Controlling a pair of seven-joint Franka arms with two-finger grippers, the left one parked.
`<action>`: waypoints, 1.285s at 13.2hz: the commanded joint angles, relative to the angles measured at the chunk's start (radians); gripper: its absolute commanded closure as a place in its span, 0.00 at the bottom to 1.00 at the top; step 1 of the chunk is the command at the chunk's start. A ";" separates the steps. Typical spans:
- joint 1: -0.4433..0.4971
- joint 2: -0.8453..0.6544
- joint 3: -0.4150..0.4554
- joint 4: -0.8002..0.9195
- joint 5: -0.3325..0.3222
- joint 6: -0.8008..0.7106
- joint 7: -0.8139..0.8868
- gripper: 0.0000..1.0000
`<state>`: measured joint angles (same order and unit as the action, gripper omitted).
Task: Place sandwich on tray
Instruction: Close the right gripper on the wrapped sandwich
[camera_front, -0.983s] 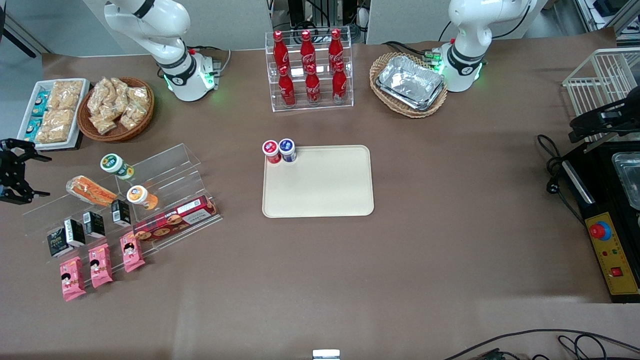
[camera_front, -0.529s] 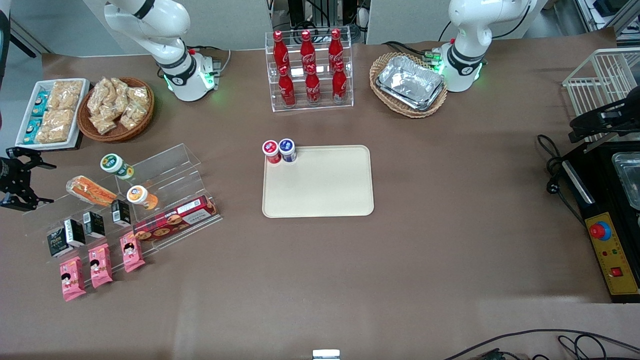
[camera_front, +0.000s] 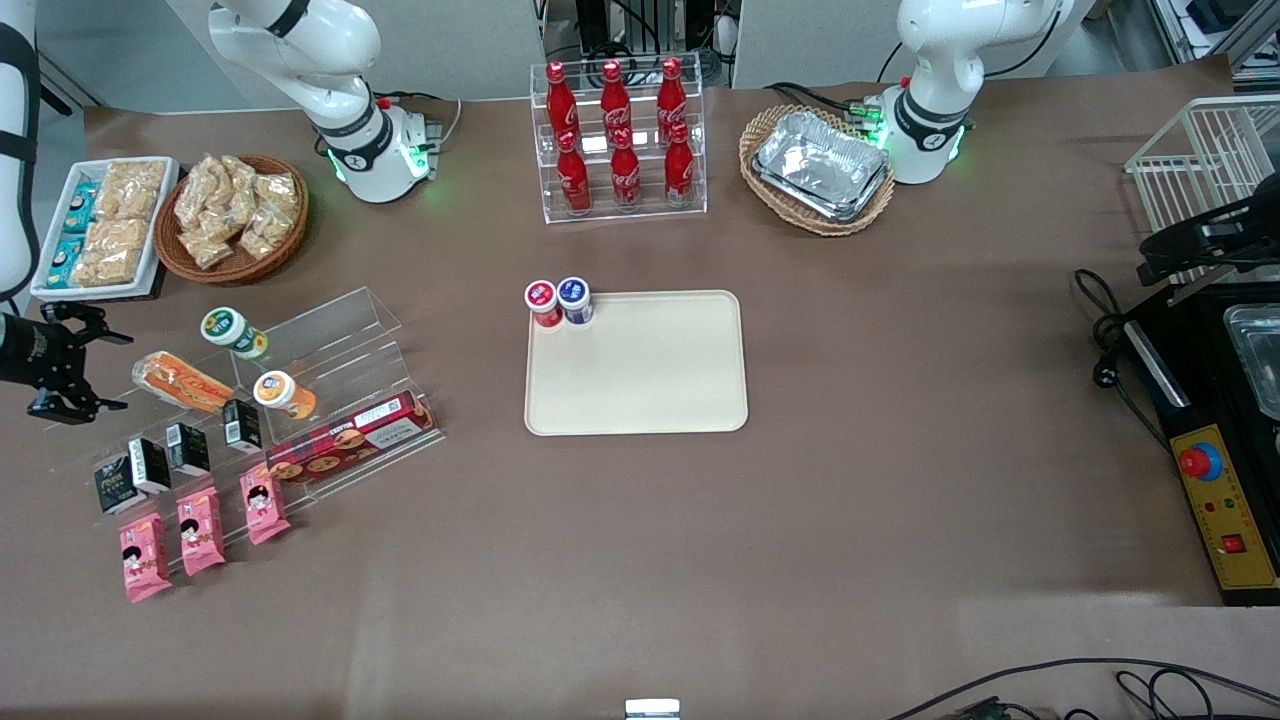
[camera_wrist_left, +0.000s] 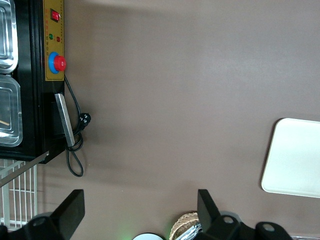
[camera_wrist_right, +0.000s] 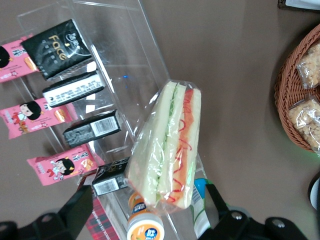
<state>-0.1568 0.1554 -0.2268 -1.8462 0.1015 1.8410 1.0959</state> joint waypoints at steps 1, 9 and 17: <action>-0.004 -0.051 -0.002 -0.094 0.015 0.055 0.010 0.00; -0.007 -0.053 0.000 -0.163 0.024 0.109 0.010 0.00; -0.006 -0.039 0.001 -0.185 0.026 0.178 -0.008 0.17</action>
<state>-0.1573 0.1309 -0.2297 -2.0103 0.1026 1.9796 1.0982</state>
